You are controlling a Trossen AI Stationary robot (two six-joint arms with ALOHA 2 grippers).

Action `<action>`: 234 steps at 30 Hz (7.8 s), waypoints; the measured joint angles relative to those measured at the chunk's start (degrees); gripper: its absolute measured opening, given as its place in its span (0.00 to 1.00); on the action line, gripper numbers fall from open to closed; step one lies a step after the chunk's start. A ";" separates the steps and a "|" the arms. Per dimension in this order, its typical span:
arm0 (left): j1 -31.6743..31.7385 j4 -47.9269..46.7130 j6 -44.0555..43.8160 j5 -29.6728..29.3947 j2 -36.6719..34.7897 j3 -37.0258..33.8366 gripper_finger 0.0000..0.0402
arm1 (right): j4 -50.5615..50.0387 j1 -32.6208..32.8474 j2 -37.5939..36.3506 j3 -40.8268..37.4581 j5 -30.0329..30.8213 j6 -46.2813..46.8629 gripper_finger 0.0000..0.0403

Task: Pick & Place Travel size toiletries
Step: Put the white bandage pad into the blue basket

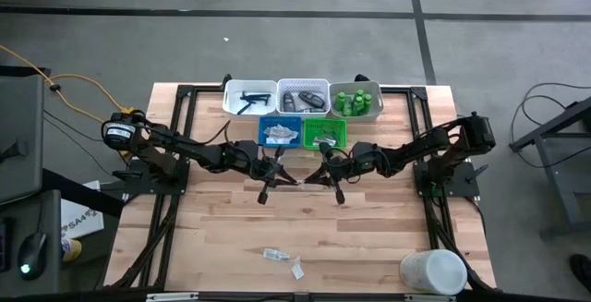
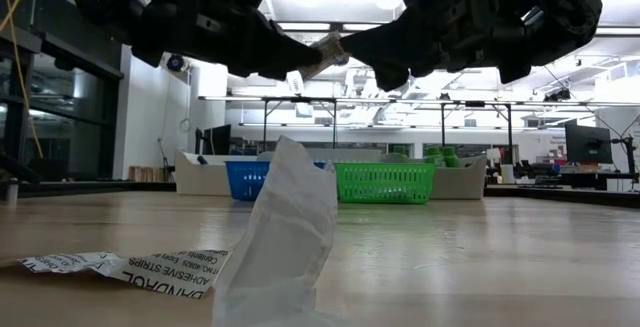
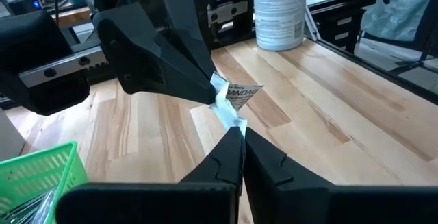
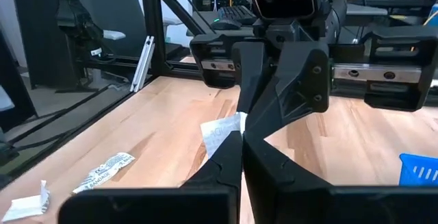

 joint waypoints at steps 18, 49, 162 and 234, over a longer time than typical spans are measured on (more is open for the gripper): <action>5.71 -15.97 -2.27 -21.08 -1.98 2.61 0.00 | -8.89 0.35 -9.57 0.04 5.94 7.49 0.60; 17.61 -37.86 -8.26 -18.62 -5.40 6.66 0.42 | -17.79 1.62 -12.66 0.00 10.27 13.64 0.64; -34.15 -90.59 -123.03 -8.98 38.29 53.45 0.33 | -42.71 38.82 -12.66 -0.02 22.91 31.25 0.64; 12.02 -98.75 -56.95 -44.14 22.24 52.47 0.05 | -39.01 33.25 -12.66 -0.06 35.68 26.22 0.64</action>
